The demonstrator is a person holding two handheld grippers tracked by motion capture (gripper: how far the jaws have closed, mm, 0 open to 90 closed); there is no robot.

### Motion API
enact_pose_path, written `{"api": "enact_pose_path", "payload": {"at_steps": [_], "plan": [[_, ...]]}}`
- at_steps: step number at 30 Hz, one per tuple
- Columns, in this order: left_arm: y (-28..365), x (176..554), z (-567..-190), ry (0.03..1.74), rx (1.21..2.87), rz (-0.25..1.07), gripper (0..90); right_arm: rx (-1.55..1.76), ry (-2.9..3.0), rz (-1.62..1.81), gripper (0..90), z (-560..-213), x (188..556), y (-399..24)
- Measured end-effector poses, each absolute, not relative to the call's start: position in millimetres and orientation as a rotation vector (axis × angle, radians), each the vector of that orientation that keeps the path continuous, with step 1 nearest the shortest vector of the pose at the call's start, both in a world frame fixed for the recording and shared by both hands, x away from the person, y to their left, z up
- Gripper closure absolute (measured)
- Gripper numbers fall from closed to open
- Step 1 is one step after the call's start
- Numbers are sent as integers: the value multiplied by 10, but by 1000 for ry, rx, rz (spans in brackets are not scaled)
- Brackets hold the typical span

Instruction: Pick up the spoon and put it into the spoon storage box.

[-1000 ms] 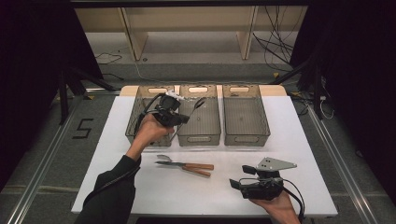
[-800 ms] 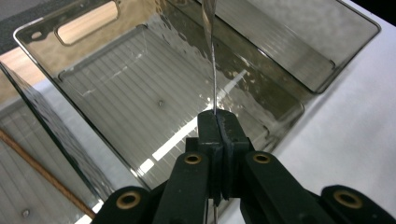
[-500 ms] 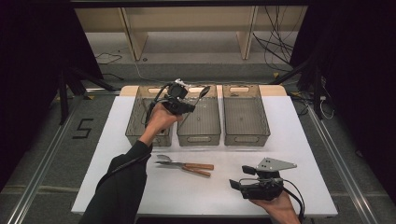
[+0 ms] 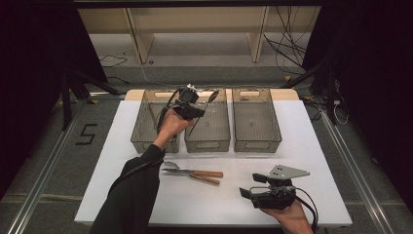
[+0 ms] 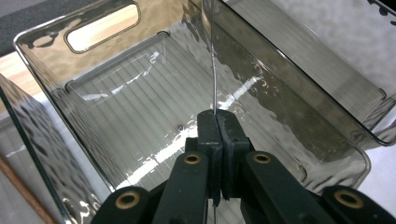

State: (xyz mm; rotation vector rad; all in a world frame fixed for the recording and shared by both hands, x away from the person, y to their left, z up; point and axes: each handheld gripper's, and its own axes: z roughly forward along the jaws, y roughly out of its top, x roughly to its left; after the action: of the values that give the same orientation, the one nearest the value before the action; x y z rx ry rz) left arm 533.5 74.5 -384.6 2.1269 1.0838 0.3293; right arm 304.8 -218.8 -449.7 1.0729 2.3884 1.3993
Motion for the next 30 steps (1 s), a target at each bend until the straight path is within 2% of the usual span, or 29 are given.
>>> {"api": "enact_pose_path", "payload": {"at_steps": [21,23,25,30], "plan": [[678,5374,-4076,1124,2154,319,866,1072,2391,1394,270,-4494,3043,-2193],[679,5372,-4072,1129,2156,313,821,1072,2389,1397,270,-4493,3043,-2193],[685,5366,-4048,1134,2136,300,697,1072,2388,1397,270,-4494,3046,-2196],[718,5314,-3960,1141,2119,293,515,1072,2386,1396,270,-4491,3043,-2201]]}}
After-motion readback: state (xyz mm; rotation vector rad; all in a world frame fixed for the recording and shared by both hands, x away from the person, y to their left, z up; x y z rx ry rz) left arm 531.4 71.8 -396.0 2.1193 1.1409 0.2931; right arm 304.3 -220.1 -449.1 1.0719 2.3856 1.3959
